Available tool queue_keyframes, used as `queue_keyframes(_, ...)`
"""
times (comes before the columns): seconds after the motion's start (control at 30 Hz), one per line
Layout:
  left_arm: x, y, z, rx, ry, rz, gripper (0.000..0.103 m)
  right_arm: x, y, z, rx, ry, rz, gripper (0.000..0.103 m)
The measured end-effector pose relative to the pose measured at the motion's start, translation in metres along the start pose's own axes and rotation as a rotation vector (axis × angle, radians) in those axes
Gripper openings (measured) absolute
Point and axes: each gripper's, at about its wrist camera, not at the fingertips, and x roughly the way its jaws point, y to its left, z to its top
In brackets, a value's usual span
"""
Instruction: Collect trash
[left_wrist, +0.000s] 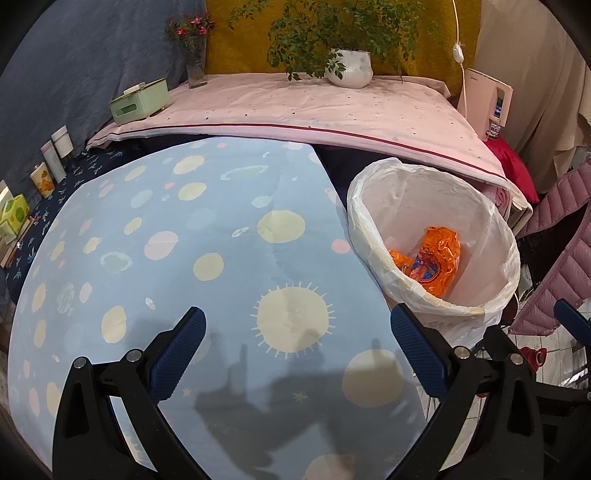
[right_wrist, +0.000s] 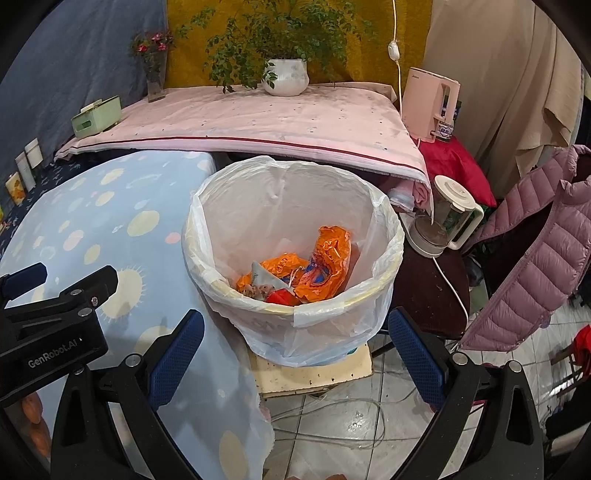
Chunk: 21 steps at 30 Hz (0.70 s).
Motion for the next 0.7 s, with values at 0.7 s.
queue_keyframes(0.7,0.0021,-0.0026,-0.0005,-0.006,0.002,-0.032,0.096,0.001,-0.0054,-0.0012,0.008,0.001,-0.005,0.096)
